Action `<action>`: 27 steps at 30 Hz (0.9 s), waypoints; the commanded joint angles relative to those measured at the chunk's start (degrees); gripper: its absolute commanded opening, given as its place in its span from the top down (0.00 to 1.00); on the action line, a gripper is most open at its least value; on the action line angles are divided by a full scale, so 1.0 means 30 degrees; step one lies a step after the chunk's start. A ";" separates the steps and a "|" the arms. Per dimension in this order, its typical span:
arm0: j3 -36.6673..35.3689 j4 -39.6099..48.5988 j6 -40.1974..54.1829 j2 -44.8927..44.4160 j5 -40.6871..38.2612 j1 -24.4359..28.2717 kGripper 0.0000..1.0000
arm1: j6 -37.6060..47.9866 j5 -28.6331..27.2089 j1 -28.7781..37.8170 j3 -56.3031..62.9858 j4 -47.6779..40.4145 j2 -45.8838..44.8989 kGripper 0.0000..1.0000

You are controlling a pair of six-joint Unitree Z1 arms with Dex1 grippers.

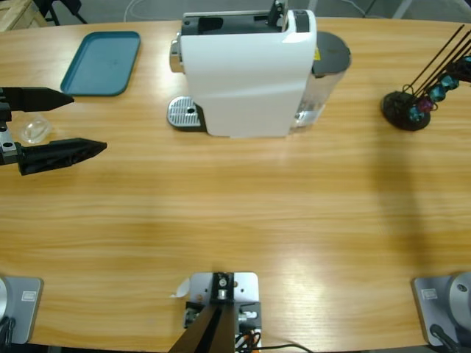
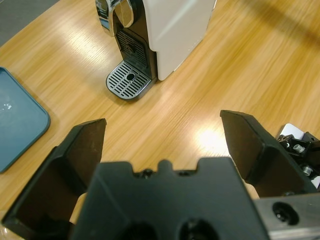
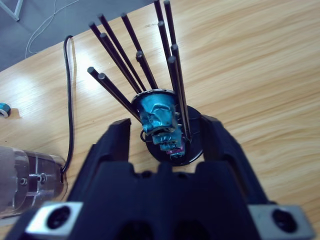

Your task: Pour coffee

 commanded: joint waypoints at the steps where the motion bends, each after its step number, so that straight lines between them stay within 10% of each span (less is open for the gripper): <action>1: -0.0003 0.0032 -0.0214 0.0672 -0.0364 -0.0112 0.00 | -0.0242 0.0057 -0.0308 0.0442 -0.0161 0.0538 0.65; 5: -0.0033 0.0027 -0.0209 0.0637 -0.0393 -0.0112 0.00 | -0.0242 0.0039 -0.0337 0.0395 -0.0161 0.0591 0.67; 13: -0.0033 0.0027 -0.0209 0.0648 -0.0440 -0.0112 0.00 | -0.0271 -0.0119 -0.0337 0.0325 -0.0132 0.0468 1.00; 27: 0.0237 -0.0032 -0.0214 0.0637 -0.0587 -0.0112 0.00 | -0.0242 -0.0342 -0.0155 -0.0613 0.0190 -0.0142 1.00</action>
